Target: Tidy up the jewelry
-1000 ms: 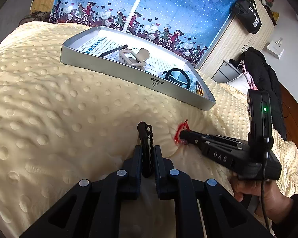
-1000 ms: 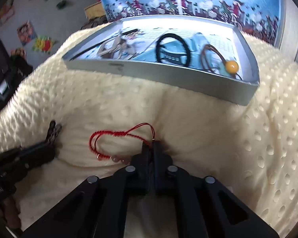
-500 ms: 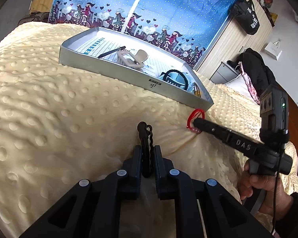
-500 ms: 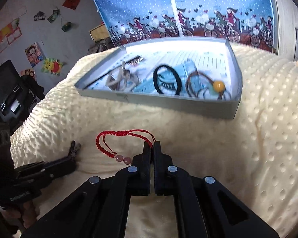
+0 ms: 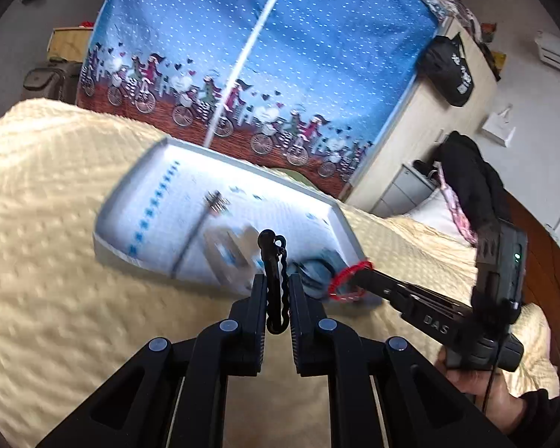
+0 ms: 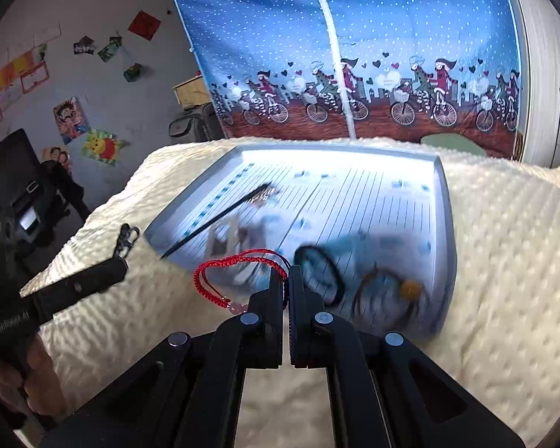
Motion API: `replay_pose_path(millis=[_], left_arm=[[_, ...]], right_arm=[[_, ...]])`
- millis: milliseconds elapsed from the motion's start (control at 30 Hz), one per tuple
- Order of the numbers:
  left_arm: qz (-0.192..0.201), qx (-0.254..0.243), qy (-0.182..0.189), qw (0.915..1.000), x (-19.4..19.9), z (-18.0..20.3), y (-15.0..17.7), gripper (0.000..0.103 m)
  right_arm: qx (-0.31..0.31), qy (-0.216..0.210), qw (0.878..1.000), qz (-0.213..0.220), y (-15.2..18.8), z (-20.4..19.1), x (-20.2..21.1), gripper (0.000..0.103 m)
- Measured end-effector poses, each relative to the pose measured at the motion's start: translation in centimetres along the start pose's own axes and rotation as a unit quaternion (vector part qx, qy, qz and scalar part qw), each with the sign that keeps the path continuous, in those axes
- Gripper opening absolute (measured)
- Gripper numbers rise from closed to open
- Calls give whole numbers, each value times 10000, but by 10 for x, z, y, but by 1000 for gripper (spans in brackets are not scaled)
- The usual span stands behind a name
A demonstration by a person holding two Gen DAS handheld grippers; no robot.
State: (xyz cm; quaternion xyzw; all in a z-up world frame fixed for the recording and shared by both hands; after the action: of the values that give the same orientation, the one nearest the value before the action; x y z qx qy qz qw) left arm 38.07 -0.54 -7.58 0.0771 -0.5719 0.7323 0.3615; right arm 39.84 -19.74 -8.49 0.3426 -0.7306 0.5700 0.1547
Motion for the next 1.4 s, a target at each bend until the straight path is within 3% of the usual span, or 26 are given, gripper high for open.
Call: replay_pose_path(millis=[133,333,533,767,867,933,1000,1133,1167,1300,1400], left_arm=[[-212,-153,-231,9994,-29,-20,-20,11],[-426,-7,-315,9986,-64,-38,-9,11],[-451,41,-219,9987,-71,-40,-4,11],[-537,-68,-372,9978,-76,-38,-3,11],[-545,-92,-452,9974,-73,-38,-4,11],[-549,-122,-468,9973,-70,-36,-5,12],[-510,-168,-485,9974,-65,-33,-8,19],[-311,-131,-538,9980,-47,-28,-11,61],[-199,-105,-550,9982,-39,-26,-13,67],[108,-204,-611,9979,-7,-18,-21,78],[476,-268,-747,9957,25,-9,-29,97]], right_arm=[[272,259,9992,-140,-19,0,-30,2],[535,473,9966,-413,-25,-3,-52,2],[650,609,9946,-537,-22,-3,-62,2],[661,702,9939,-543,-20,-4,-65,4],[660,766,9937,-485,-19,-3,-59,20],[603,768,9946,-363,-20,-1,-51,40],[554,763,9952,-245,-22,1,-39,40],[519,834,9951,-68,-27,3,-19,42],[509,851,9951,9,-28,3,-12,45],[404,775,9956,326,-32,-2,20,63],[316,668,9954,603,-34,-8,49,82]])
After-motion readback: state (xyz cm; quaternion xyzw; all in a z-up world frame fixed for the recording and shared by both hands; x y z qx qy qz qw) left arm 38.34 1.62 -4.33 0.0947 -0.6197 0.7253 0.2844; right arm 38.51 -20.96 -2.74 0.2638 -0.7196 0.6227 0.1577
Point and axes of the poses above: each gripper's, at about its wrist camera, not at the fingertips, and x roughly against the way its jaws point, z to its right, y to its underside, the point moved 7 cm from there along -x, roughly the way its jaws point, and after that the axes turned 6 degrees about -x, right-handed, at the moved point
